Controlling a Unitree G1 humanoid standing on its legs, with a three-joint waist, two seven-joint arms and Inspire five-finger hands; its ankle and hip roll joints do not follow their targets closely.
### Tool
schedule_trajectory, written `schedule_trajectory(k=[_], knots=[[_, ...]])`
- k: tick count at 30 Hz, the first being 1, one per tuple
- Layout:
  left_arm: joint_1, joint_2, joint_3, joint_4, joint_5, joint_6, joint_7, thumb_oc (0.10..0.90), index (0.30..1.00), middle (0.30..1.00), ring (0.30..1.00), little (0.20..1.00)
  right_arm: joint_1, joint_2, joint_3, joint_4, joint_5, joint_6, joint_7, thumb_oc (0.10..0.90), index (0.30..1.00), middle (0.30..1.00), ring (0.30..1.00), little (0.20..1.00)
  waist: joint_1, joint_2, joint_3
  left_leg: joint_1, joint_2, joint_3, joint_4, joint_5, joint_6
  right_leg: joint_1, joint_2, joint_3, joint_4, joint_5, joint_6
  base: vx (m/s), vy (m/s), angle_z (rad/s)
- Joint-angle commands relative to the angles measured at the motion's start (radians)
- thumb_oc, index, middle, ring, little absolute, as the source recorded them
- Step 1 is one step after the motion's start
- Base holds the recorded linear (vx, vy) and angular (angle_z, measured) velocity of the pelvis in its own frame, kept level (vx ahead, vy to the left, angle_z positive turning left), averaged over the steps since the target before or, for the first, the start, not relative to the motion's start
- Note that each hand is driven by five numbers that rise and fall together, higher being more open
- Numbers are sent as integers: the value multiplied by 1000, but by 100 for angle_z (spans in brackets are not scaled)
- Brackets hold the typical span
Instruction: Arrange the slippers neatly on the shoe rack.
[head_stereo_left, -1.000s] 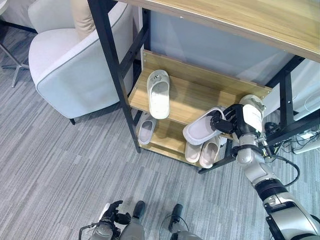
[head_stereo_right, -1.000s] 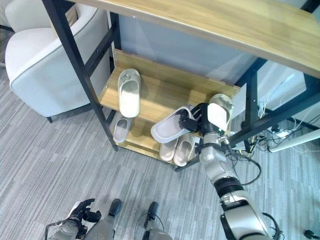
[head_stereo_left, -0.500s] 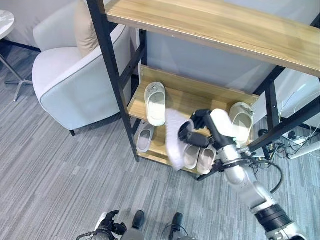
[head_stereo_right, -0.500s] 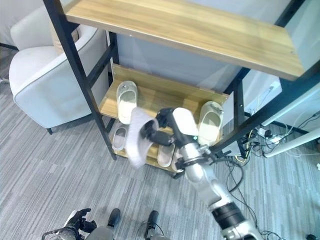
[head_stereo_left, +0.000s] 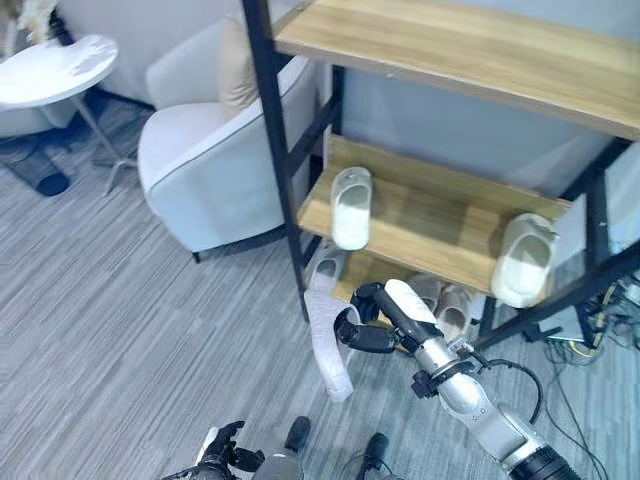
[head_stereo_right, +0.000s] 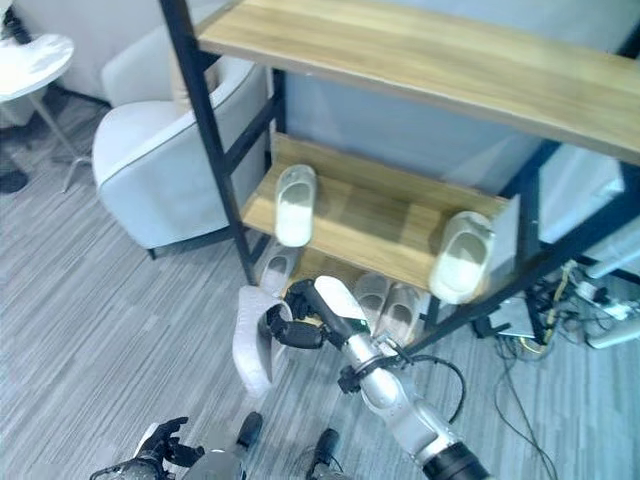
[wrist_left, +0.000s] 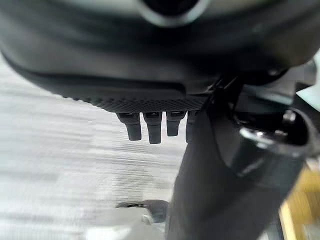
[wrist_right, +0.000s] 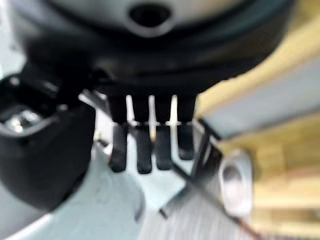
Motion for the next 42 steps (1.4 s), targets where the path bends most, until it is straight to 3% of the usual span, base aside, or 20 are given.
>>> schedule_trajectory(k=[1,5,8,11,13,17,18,20,23,35,36,39,42], knots=[[8,-5,47,73,-3,-25,29,800,900,900,900,900,-9,7,-37,-100,27,-79,-17,400,300,300,300,300,-25,-81,-24,-18,43,197,72,-52,14,101,-50,15,92,-223,85,102,154,29],[11,-5,73,99,-4,-11,25,800,900,900,900,900,12,28,-32,-76,55,-68,15,400,300,300,300,300,-26,-99,-35,-8,27,213,95,-89,35,118,-76,33,118,-223,93,161,213,5],[12,10,61,99,46,2,16,800,900,900,900,900,6,36,-14,-67,20,-62,35,400,300,300,300,300,-26,-114,-35,5,6,225,125,-123,59,102,-118,45,218,-214,111,141,221,-4],[-5,35,41,101,77,11,10,800,900,900,900,900,-22,61,11,-61,22,-56,51,400,300,300,300,300,-43,-110,-4,19,-5,237,154,-155,86,17,-158,100,385,-168,139,64,213,-19],[-7,50,45,95,81,5,7,800,900,900,900,900,-23,69,22,-55,3,-57,56,400,300,300,300,300,-54,-101,-1,32,-6,238,151,-164,95,-22,-151,131,422,-166,139,83,138,-30],[-15,63,51,72,49,-9,11,800,900,900,900,900,-11,88,48,-26,16,-55,73,400,300,300,300,300,-79,-95,8,78,-23,225,141,-187,94,-68,-125,153,342,-161,129,141,19,-11],[-18,66,43,64,42,-17,8,800,900,900,900,900,-11,86,67,0,-3,-52,79,400,300,300,300,300,-84,-105,11,91,-35,219,141,-201,89,-65,-127,157,241,-146,128,158,-64,7],[-20,59,48,45,19,-23,12,800,900,900,900,900,-42,70,116,13,-89,-52,74,400,300,300,300,300,-80,-110,16,89,-48,207,145,-202,88,-62,-110,190,196,-124,134,95,-98,16],[-25,37,43,62,11,-22,14,800,900,900,900,900,-81,69,151,20,-107,-54,77,400,300,300,300,300,-71,-110,6,81,-43,207,128,-188,80,-42,-89,188,136,-113,128,0,-110,36],[22,-15,23,110,70,-5,-8,800,900,900,900,900,13,61,169,-1,-22,-76,148,400,300,300,300,300,-85,-87,-62,184,-16,203,18,-155,58,76,-45,190,46,-130,112,56,-56,-5],[-50,-37,-95,-31,-92,-45,-26,800,900,900,900,900,152,75,-173,376,351,-56,6,400,300,300,300,300,-188,-3,66,-36,87,202,338,-161,23,-132,2,293,415,-275,53,0,0,0],[-60,-32,-88,-27,-111,-42,-25,800,900,900,900,900,83,59,-146,386,322,-43,-12,400,300,300,300,300,-172,0,81,-84,87,197,395,-189,34,-188,-6,297,484,-285,54,17,45,23],[-46,-23,-70,-3,-112,-35,-24,800,900,900,900,900,66,58,-140,377,330,-40,-5,400,300,300,300,300,-158,0,79,-67,82,199,367,-191,37,-177,-7,302,463,-282,60,68,40,-20]])
